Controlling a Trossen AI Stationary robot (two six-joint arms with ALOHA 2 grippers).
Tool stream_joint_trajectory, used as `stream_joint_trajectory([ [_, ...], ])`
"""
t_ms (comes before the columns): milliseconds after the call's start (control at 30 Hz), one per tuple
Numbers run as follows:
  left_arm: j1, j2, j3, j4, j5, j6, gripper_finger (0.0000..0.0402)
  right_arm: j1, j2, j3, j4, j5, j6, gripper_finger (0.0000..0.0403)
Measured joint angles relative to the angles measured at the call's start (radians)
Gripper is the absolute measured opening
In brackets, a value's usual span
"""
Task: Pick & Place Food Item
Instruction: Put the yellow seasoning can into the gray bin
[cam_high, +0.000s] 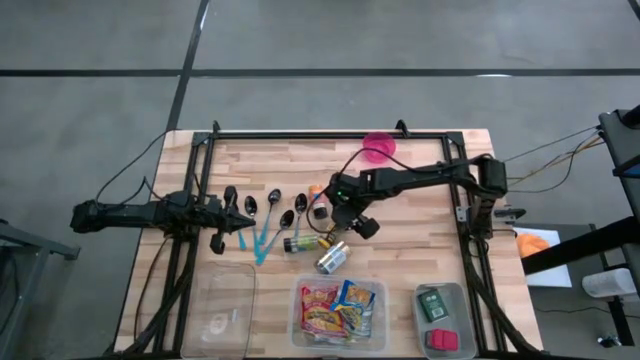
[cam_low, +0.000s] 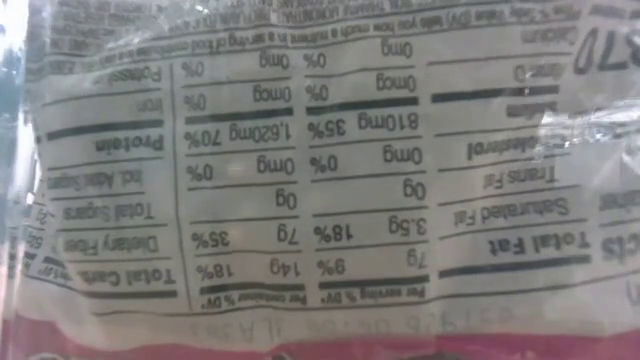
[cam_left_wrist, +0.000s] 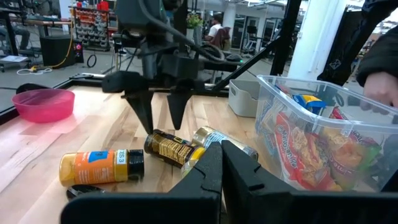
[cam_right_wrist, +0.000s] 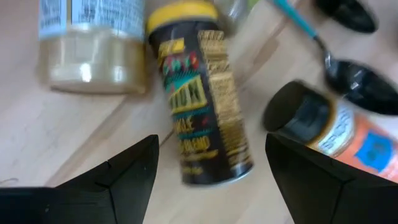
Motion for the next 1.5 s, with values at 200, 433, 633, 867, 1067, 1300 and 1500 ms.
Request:
stream_joint_trajectory([
  [200,0.000,0.006,0.000,0.000,0.000,0.000,0.0000,-0.006,0.010,-0.025,0.047,-0.017,-0.007,0.0293],
  [433,0.000,0.011,0.000,-0.001,0.000,0.000,0.0000,-0.013,0.027,-0.040,0.054,-0.032,-0.005,0.0293],
  [633,0.000,0.014,0.000,0.000,0.000,0.000,0.0000,-0.011,0.081,-0.036,0.063,-0.078,0.022,0.0293],
  [867,0.000,0.019,0.000,-0.002,0.000,0.000,0.0000,-0.012,0.085,-0.034,0.065,-0.078,0.028,0.0293],
  [1067,0.000,0.020,0.000,0.000,0.000,0.000,0.0000,-0.012,0.082,-0.035,0.062,-0.077,0.036,0.0266],
  [1300,0.000,0.020,0.000,0.000,0.000,0.000,0.0000,-0.012,0.082,-0.034,0.061,-0.077,0.064,0.0201],
  [1500,0.000,0.020,0.000,0.000,0.000,0.000,0.0000,-0.012,0.082,-0.034,0.055,-0.077,0.070,0.0223],
])
